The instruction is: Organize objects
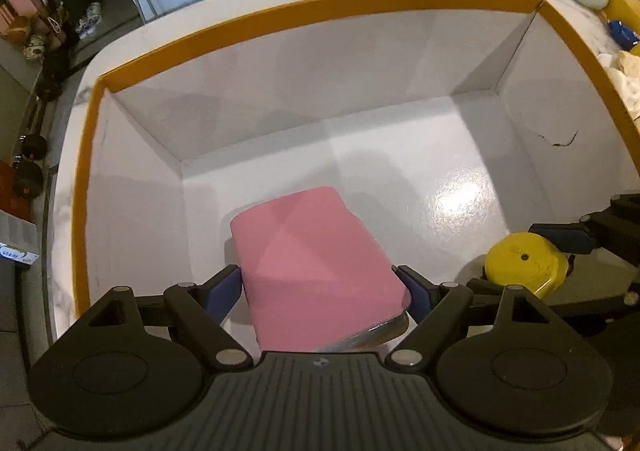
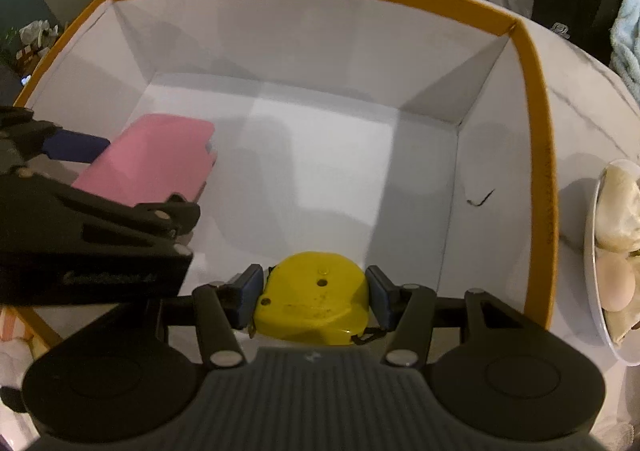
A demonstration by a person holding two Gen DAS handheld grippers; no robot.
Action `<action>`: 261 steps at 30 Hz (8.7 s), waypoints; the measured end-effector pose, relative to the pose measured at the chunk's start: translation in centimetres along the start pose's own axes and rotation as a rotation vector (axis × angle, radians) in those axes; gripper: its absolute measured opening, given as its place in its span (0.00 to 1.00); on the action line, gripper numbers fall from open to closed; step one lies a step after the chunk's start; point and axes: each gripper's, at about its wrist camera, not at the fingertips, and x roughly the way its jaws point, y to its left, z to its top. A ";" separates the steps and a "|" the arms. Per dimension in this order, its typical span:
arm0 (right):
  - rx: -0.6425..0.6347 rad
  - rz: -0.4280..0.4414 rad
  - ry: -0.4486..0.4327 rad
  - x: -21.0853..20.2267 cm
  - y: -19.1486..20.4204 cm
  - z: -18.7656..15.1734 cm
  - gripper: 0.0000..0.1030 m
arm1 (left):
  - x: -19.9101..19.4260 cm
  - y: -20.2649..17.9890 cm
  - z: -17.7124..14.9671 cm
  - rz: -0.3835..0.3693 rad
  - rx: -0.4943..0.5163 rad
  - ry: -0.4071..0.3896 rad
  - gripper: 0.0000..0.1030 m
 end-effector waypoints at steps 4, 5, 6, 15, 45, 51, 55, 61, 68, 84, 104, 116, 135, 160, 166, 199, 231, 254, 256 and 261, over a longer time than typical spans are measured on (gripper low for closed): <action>-0.003 -0.006 0.025 0.0 0.1 0.0 0.53 | 1.2 0.0 0.5 0.002 0.000 0.104 0.94; -0.008 -0.011 0.031 0.0 0.1 0.0 0.52 | 1.2 0.0 0.6 0.001 0.001 0.109 0.94; -0.011 -0.016 0.034 0.1 0.1 0.1 0.52 | 1.3 0.0 0.5 0.002 0.003 0.112 0.94; -0.027 -0.040 0.033 0.5 0.4 0.4 0.54 | 1.1 -0.1 0.0 -0.016 -0.011 0.105 0.95; -0.055 -0.036 -0.229 -8.3 2.4 -3.5 0.84 | -8.9 2.1 -4.8 -0.049 -0.115 -0.136 0.92; -0.039 -0.028 -0.297 -10.8 3.2 -5.7 0.89 | -11.3 2.6 -8.1 -0.053 -0.157 -0.208 0.92; -0.052 -0.033 -0.320 -11.9 3.8 -7.6 0.89 | -12.4 2.5 -10.3 -0.042 -0.150 -0.252 0.92; -0.057 -0.046 -0.344 -12.6 4.6 -11.4 0.90 | -12.9 2.8 -14.8 -0.051 -0.158 -0.299 0.92; -0.062 -0.027 -0.372 -11.6 5.3 -17.7 0.92 | -10.9 3.7 -20.1 -0.049 -0.218 -0.330 0.93; 0.017 0.004 -0.497 -12.4 3.6 -24.3 0.94 | -7.1 5.9 -22.6 0.021 -0.301 -0.330 0.93; 0.087 0.012 -0.536 -9.1 0.6 -22.1 0.95 | -3.1 5.3 -23.3 0.112 -0.272 -0.337 0.96; 0.248 -0.158 -0.546 -6.2 0.1 -20.7 0.98 | -2.9 5.2 -23.5 0.079 -0.296 -0.342 1.00; 0.162 -0.269 -0.644 -5.3 1.7 -20.9 0.55 | -2.7 5.3 -23.2 0.077 -0.296 -0.338 1.00; 0.479 -0.047 -0.610 -8.9 -4.3 -26.0 0.90 | -2.4 5.6 -22.9 0.077 -0.298 -0.327 1.00; 0.520 -0.185 -0.546 -6.3 -3.8 -22.2 0.90 | -2.4 5.5 -22.9 0.078 -0.297 -0.328 1.00; 0.433 -0.172 -0.553 -4.4 -3.9 -24.7 0.62 | -4.0 5.1 -24.4 0.144 -0.338 -0.384 0.79; 0.223 -0.100 -0.769 -15.8 2.0 -25.8 0.62 | -11.8 1.3 -23.4 0.146 -0.247 -0.515 0.80; 0.104 -0.084 -0.769 -16.8 2.7 -12.5 0.62 | -13.4 2.4 -11.6 0.156 -0.252 -0.559 0.80; 0.101 -0.090 -0.752 -16.1 2.6 -11.4 0.62 | -12.7 2.6 -11.0 0.150 -0.256 -0.541 0.80; 0.113 -0.096 -0.698 -14.0 1.9 -8.8 0.62 | -11.0 2.8 -9.5 0.123 -0.267 -0.492 0.80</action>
